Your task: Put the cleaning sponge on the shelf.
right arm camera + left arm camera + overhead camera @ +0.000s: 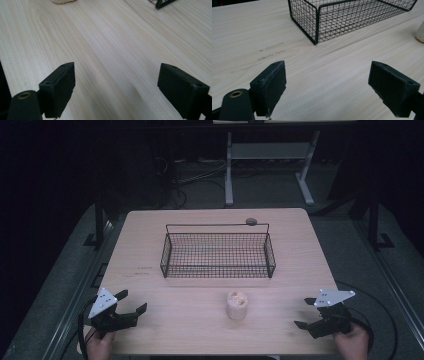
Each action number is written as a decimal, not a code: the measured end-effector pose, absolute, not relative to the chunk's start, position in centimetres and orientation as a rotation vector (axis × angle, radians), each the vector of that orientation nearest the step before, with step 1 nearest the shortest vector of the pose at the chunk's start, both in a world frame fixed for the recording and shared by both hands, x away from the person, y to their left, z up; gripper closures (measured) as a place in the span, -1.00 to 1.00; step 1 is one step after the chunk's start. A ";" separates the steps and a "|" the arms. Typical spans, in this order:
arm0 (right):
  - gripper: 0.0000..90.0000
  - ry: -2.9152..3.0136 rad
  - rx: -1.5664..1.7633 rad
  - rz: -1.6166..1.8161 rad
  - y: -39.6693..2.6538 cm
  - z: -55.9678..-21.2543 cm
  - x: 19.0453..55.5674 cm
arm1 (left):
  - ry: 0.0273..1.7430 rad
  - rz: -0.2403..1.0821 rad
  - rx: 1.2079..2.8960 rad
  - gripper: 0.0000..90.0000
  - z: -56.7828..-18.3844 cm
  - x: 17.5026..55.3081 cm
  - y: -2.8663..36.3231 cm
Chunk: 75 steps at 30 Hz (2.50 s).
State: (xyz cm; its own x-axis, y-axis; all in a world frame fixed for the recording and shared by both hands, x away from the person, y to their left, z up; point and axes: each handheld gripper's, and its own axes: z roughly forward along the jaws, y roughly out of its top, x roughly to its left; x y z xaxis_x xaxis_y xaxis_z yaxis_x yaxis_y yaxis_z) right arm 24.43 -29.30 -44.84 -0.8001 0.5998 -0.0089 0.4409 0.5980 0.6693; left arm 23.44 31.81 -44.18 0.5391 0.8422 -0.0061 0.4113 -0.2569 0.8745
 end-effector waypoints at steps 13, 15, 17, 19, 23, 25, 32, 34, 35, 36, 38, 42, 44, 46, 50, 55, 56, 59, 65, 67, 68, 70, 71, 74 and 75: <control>-0.68 2.631 0.828 0.960 -28.4 -44.8 24.6 | 1.035 0.597 1.866 -0.69 -44.2 23.5 32.2; -0.68 2.642 0.796 0.950 -28.0 -44.4 24.8 | 1.042 0.596 1.860 -0.69 -44.2 23.4 32.3; -0.68 2.646 0.764 0.944 -27.4 -43.9 25.1 | 1.039 0.596 1.857 -0.69 -44.2 23.3 32.2; -0.68 2.650 0.757 0.939 -27.3 -43.8 25.2 | 1.031 0.601 1.866 -0.69 -44.1 23.2 32.2; -0.68 2.675 0.744 0.940 -26.7 -43.5 25.8 | 1.034 0.595 1.864 -0.69 -44.2 23.3 32.2; -0.68 2.695 0.765 0.951 -26.5 -43.5 26.2 | 1.036 0.596 1.863 -0.69 -44.2 23.4 32.1; -0.68 2.738 0.752 0.912 -25.8 -43.5 26.4 | 1.035 0.598 1.866 -0.69 -44.2 23.4 32.2; -0.68 2.746 0.740 0.909 -25.7 -43.3 26.5 | 1.033 0.597 1.861 -0.69 -44.2 23.4 32.2; -0.68 2.744 0.741 0.898 -25.6 -43.1 26.5 | 1.032 0.598 1.860 -0.69 -44.2 23.4 32.2; -0.68 2.743 0.737 0.891 -25.6 -43.1 26.6 | 1.033 0.599 1.861 -0.69 -44.2 23.4 32.2; -0.68 2.756 0.726 0.878 -25.4 -42.8 26.7 | 1.035 0.600 1.861 -0.69 -44.2 23.4 32.2; -0.68 2.769 0.695 0.857 -25.1 -42.3 26.8 | 1.036 0.602 1.860 -0.69 -44.2 23.3 32.3; -0.68 2.770 0.687 0.855 -25.0 -42.1 26.8 | 1.036 0.601 1.859 -0.69 -44.2 23.3 32.3; -0.68 2.777 0.674 0.844 -24.9 -41.7 27.0 | 1.040 0.600 1.857 -0.69 -44.2 23.3 32.3; -0.68 2.796 0.662 0.842 -24.5 -41.2 27.1 | 1.039 0.602 1.858 -0.69 -44.1 23.3 32.3; -0.68 2.800 0.681 0.832 -24.2 -40.8 27.4 | 1.040 0.604 1.852 -0.69 -44.1 23.3 32.5; -0.68 2.803 0.683 0.832 -24.0 -40.8 27.5 | 1.041 0.604 1.852 -0.69 -44.1 23.3 32.5; -0.68 2.814 0.667 0.822 -23.8 -40.7 27.5 | 1.043 0.605 1.850 -0.69 -44.1 23.3 32.5; -0.68 2.846 0.617 0.764 -22.9 -40.5 27.7 | 1.040 0.603 1.854 -0.69 -44.1 23.3 32.5; -0.68 2.854 0.598 0.763 -22.8 -40.3 27.7 | 1.040 0.604 1.854 -0.69 -44.1 23.4 32.5; -0.68 2.854 0.598 0.763 -22.8 -40.3 27.7 | 1.040 0.604 1.854 -0.69 -44.1 23.4 32.5; -0.68 2.861 0.582 0.751 -22.5 -40.2 27.8 | 1.044 0.604 1.855 -0.69 -44.1 23.4 32.5; -0.68 2.871 0.582 0.751 -22.3 -40.1 27.9 | 1.044 0.603 1.856 -0.69 -44.1 23.4 32.5; -0.68 2.887 0.547 0.732 -21.8 -40.0 28.0 | 1.043 0.605 1.854 -0.69 -44.1 23.4 32.5; -0.68 2.892 0.547 0.728 -21.6 -40.0 28.0 | 1.043 0.605 1.855 -0.69 -44.1 23.4 32.6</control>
State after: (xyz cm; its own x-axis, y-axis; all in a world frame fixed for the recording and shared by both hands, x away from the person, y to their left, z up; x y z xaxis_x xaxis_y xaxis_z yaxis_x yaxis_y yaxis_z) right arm 28.02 -21.64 -39.99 -0.9291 0.3695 -0.0176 0.3172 0.8202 0.4761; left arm 23.37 32.56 -44.13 0.5250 0.8510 -0.0112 0.4128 -0.2431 0.8778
